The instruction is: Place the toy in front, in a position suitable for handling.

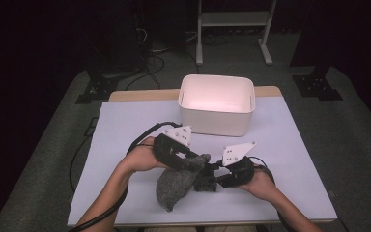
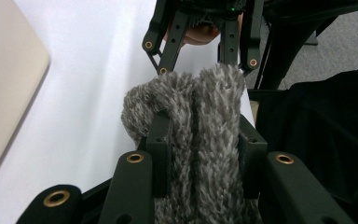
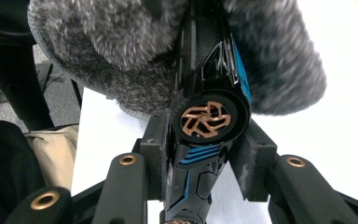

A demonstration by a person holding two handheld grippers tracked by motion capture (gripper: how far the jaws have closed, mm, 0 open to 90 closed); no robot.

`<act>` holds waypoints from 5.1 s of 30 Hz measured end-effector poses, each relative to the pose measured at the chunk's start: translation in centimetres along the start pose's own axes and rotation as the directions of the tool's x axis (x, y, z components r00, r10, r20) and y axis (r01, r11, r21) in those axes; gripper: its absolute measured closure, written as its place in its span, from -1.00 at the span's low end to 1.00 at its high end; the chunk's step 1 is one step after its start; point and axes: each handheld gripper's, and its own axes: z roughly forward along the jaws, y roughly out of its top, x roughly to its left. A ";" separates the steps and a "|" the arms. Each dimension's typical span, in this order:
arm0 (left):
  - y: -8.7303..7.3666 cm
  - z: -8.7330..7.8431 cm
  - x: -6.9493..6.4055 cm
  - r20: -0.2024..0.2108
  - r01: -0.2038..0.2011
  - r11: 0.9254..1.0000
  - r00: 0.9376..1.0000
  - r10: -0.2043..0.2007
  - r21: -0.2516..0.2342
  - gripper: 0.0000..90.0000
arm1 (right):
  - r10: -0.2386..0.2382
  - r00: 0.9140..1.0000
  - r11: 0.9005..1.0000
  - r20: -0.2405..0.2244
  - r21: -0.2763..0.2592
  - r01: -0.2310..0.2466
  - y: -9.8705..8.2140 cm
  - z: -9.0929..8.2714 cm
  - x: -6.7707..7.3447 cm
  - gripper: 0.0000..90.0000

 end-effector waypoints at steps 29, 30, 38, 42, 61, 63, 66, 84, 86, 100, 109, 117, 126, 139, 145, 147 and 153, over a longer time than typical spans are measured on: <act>-0.6 -1.0 0.1 0.028 0.003 1.000 1.000 -0.004 0.008 0.75 | -0.014 1.000 1.000 0.009 -0.022 0.014 -0.3 -0.1 0.0 0.33; -0.3 -1.0 0.0 0.030 -0.005 1.000 1.000 0.004 0.012 0.75 | -0.015 1.000 1.000 0.008 -0.021 0.015 -0.3 -0.1 0.0 0.33; 2.2 -0.2 0.0 0.041 -0.061 0.997 0.997 0.059 0.056 0.74 | -0.013 1.000 1.000 0.015 -0.027 0.014 -0.4 -0.1 0.1 0.32; 3.3 0.2 0.0 0.065 -0.084 0.996 0.995 0.081 0.044 0.74 | -0.024 0.999 0.999 0.022 -0.037 0.025 -0.3 0.1 0.3 0.32; 2.1 -0.2 0.5 0.054 -0.050 0.997 0.997 0.047 0.052 0.66 | -0.005 1.000 0.999 0.020 -0.050 0.006 -0.4 0.0 0.0 0.33; 1.3 -0.6 0.6 0.049 -0.029 0.999 0.998 0.027 0.037 0.65 | -0.007 1.000 0.999 0.020 -0.045 0.008 -0.4 -0.1 0.0 0.33; 0.1 -0.7 0.7 0.043 -0.006 0.999 0.999 0.004 0.046 0.65 | 0.001 1.000 0.999 0.018 -0.041 0.000 -0.4 -0.2 0.0 0.33; 1.0 -0.8 0.4 0.048 -0.033 0.999 0.998 0.031 0.034 0.66 | -0.028 0.999 0.999 0.025 -0.022 0.028 0.2 0.3 0.2 0.33; 1.8 -0.6 0.2 0.062 -0.052 0.998 0.997 0.050 0.028 0.66 | -0.017 1.000 0.999 0.025 -0.030 0.018 0.0 0.2 0.1 0.33; 1.8 0.1 0.6 0.075 -0.042 0.999 0.996 0.040 0.033 0.65 | -0.020 0.999 0.999 0.030 -0.033 0.021 -0.1 -0.1 0.1 0.36; 1.0 -0.1 0.6 0.067 -0.031 1.000 0.997 0.031 -0.002 0.66 | 0.008 1.000 1.000 -0.002 -0.011 -0.008 0.3 -0.1 -0.3 0.30; 1.6 0.6 0.4 0.089 -0.052 0.999 0.995 0.052 -0.002 0.66 | -0.010 1.000 1.000 0.003 -0.003 0.010 0.9 0.6 -0.1 0.33; 1.4 0.0 0.3 0.077 -0.048 0.999 0.996 0.049 -0.010 0.64 | -0.023 1.000 1.000 0.010 0.005 0.023 0.8 -0.1 0.1 0.36; 1.2 0.4 0.4 0.105 -0.036 0.999 0.994 0.039 -0.030 0.64 | -0.001 1.000 1.000 -0.014 0.004 0.001 1.1 -0.2 -0.1 0.26; 1.7 1.0 0.3 0.125 -0.054 0.998 0.990 0.057 -0.034 0.64 | -0.022 1.000 1.000 -0.003 0.009 0.022 1.4 0.6 0.2 0.28; 1.9 1.0 0.2 0.122 -0.068 0.997 0.990 0.070 -0.023 0.64 | -0.027 1.000 1.000 -0.003 0.010 0.027 1.4 0.5 0.1 0.29; 1.3 0.0 0.2 0.105 -0.051 0.998 0.993 0.054 -0.029 0.65 | -0.027 1.000 0.999 -0.003 0.019 0.027 1.2 0.0 0.1 0.29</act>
